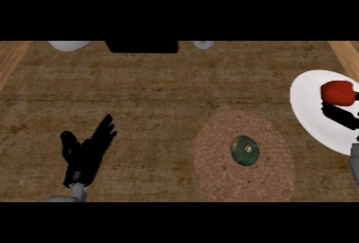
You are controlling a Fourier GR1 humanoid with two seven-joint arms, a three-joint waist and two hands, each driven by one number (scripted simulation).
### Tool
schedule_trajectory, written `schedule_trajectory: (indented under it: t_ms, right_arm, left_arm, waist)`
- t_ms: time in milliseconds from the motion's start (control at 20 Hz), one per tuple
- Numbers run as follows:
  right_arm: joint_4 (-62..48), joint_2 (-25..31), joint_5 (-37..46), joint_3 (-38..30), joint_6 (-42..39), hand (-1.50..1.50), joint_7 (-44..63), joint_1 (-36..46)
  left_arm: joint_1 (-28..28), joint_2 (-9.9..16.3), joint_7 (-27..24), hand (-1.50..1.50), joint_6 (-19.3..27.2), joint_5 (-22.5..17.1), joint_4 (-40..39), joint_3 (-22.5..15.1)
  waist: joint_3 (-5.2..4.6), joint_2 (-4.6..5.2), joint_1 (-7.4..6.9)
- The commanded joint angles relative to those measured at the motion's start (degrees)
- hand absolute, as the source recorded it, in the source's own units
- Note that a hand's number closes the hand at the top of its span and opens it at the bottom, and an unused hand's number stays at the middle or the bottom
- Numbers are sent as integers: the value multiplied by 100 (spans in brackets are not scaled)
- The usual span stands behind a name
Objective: Pick the bell pepper from the placemat and place it in the plate
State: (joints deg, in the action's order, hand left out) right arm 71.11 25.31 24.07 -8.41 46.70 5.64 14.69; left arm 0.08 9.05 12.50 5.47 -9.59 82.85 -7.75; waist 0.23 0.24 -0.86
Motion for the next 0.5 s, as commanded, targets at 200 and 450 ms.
schedule_trajectory:
  t_ms: [200, 450]
  right_arm:
    - [-2773, 511, -1293, -1210, -579, 150, -2408, 1283]
    - [-4068, 1133, -664, -816, -1278, -150, -1393, 1344]
  left_arm:
    - [-175, -177, -201, 0, -15, 132, -294, -36]
    - [-224, -128, -46, 0, -69, 107, -163, -49]
  waist:
    - [-2, 47, -78]
    - [-7, 113, -224]
